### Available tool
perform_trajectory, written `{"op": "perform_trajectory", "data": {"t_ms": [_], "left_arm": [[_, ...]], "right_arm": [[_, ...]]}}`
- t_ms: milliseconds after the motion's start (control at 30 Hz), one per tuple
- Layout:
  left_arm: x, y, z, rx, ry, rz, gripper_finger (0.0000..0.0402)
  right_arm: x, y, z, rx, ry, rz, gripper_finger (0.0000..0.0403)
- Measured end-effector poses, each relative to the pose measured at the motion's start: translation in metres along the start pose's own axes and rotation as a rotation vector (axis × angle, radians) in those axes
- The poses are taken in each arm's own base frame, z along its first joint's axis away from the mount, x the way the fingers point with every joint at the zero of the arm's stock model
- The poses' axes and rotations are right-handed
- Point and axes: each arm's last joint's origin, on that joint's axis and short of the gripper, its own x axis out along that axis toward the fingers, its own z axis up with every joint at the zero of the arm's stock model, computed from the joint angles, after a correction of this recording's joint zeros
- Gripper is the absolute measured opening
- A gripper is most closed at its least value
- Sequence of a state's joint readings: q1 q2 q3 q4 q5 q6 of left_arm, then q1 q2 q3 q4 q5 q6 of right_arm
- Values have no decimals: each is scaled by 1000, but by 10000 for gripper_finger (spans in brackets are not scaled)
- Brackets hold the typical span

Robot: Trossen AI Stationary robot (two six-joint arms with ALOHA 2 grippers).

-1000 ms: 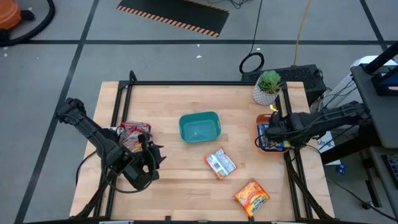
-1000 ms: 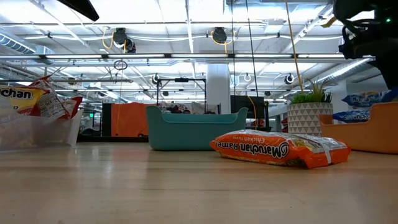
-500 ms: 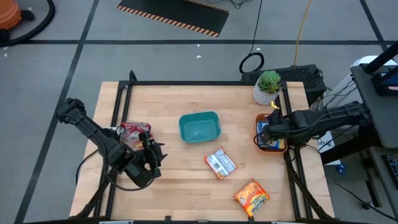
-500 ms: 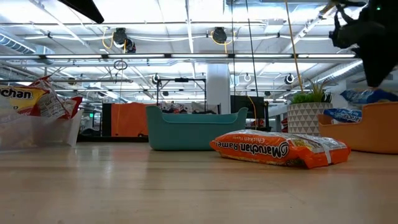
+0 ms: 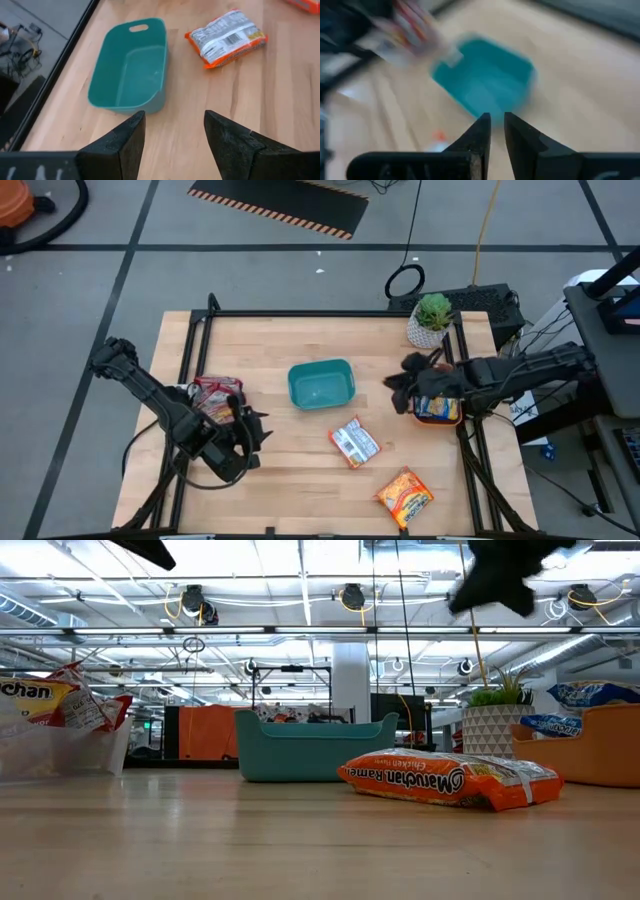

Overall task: Sort Maruchan noodles
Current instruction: Put the top orange noodle pack into the green bin

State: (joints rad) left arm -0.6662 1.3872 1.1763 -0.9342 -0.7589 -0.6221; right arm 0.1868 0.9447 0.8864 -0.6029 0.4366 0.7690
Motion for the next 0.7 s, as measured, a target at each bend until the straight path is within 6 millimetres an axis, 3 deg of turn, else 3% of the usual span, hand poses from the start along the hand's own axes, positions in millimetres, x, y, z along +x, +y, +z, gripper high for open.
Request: {"op": "perform_trajectory", "data": {"t_ms": [167,367,700], "left_arm": [[1,-6,-8,106,-4,-17,209],[10,-17,-17,240,-59,-52,209],[60,-36,-19,394,-135,-191,209]], "right_arm": [[9,22,7,-160,-274,211,47],[29,22,-12,-198,-484,274,47],[25,20,-13,-176,-522,357,48]]}}
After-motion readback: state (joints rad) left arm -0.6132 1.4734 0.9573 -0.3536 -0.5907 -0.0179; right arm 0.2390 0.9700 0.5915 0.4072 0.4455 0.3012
